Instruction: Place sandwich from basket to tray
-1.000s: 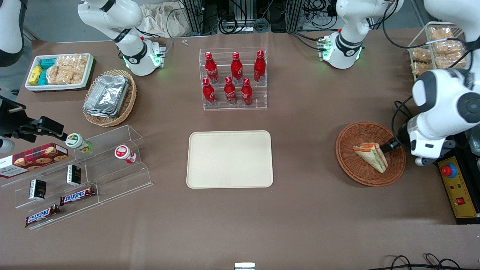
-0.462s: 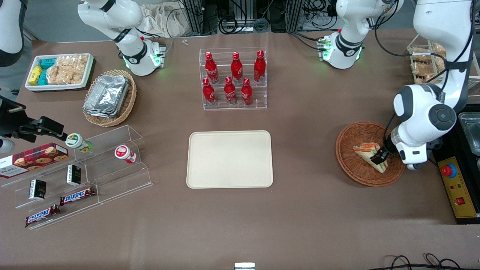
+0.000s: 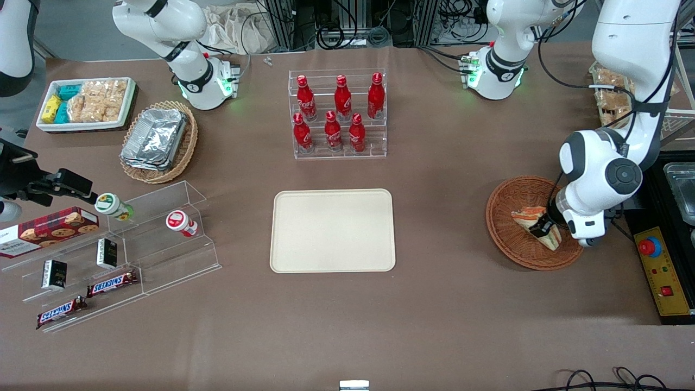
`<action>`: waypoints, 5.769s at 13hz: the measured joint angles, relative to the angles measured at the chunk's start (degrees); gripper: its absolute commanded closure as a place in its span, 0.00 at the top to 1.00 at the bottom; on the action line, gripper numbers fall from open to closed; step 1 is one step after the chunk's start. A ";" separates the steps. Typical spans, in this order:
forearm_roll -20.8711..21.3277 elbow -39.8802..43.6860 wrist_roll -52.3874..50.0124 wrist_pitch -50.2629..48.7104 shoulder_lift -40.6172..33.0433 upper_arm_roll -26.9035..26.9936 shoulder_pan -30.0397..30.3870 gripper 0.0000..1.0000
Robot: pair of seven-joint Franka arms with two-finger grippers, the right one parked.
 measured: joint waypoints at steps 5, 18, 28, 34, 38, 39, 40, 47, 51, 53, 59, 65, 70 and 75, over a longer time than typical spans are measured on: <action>0.00 3.84 -3.57 -8.56 -4.72 -2.25 -0.18 0.00; -0.40 33.22 19.22 -52.28 -8.92 -10.72 -0.90 0.05; 1.93 36.53 16.25 -36.94 3.40 -20.14 -16.97 0.10; 2.19 37.01 8.62 -22.16 16.02 -20.12 -21.63 0.10; 2.45 37.18 7.06 -15.37 21.17 -20.09 -23.94 0.15; 2.76 37.20 7.00 -14.25 22.30 -20.07 -24.05 0.18; 3.50 37.22 6.99 -13.77 23.23 -19.99 -24.04 0.22; 8.12 38.31 6.93 -14.95 24.38 -19.75 -23.80 0.99; 8.27 39.97 7.45 -24.73 20.48 -19.63 -23.56 0.99; 8.37 40.20 11.50 -31.10 15.26 -17.56 -23.58 0.99; 6.59 39.22 28.58 -46.40 -1.37 -5.41 -23.40 0.99; 2.04 38.99 47.71 -53.84 -10.49 10.52 -23.19 1.00; 1.87 39.25 47.68 -56.65 -11.45 18.47 -23.17 1.00; 1.78 39.18 47.40 -56.82 -11.41 18.60 -23.42 1.00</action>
